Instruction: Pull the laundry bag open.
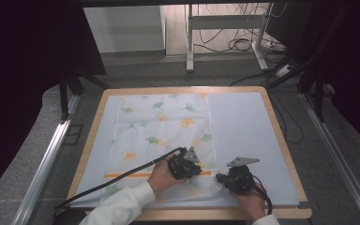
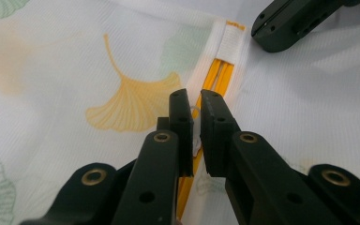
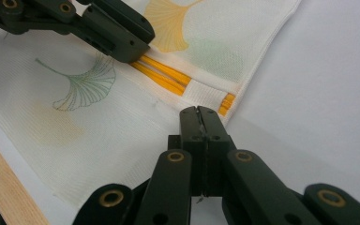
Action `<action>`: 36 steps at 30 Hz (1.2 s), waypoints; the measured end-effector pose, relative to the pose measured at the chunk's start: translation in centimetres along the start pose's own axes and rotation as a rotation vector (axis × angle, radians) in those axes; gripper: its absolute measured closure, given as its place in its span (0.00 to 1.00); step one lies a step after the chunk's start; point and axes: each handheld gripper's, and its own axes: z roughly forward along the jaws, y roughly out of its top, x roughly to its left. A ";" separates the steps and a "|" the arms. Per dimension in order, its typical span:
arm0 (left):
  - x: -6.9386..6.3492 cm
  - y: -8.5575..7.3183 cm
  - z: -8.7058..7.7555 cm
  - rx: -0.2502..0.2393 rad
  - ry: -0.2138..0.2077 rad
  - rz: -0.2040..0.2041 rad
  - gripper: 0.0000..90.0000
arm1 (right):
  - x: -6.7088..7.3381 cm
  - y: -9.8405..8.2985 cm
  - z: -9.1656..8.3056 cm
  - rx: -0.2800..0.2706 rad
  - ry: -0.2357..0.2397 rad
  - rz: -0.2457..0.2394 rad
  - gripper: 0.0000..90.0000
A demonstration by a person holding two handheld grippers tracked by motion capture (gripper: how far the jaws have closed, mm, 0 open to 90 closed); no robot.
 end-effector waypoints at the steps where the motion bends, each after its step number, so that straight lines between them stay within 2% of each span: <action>1: 0.1 -0.2 -0.2 0.001 0.000 -0.008 0.94 | 0.0 0.0 0.0 0.000 0.000 0.000 0.99; 12: 0.5 -1.3 -1.1 0.003 0.007 -0.033 0.94 | 0.0 0.0 0.0 0.002 -0.001 -0.001 0.99; 22: 0.5 -1.8 -1.6 0.013 0.025 -0.034 0.94 | 0.0 0.0 0.0 0.001 -0.001 -0.004 0.99; 25: 0.5 -2.0 -1.8 0.012 0.021 -0.053 0.94 | 0.0 0.0 0.0 0.002 -0.001 -0.004 0.99; 36: 0.8 -2.9 -2.5 0.023 0.035 -0.063 0.94 | 0.0 0.0 0.0 0.002 0.000 -0.007 0.99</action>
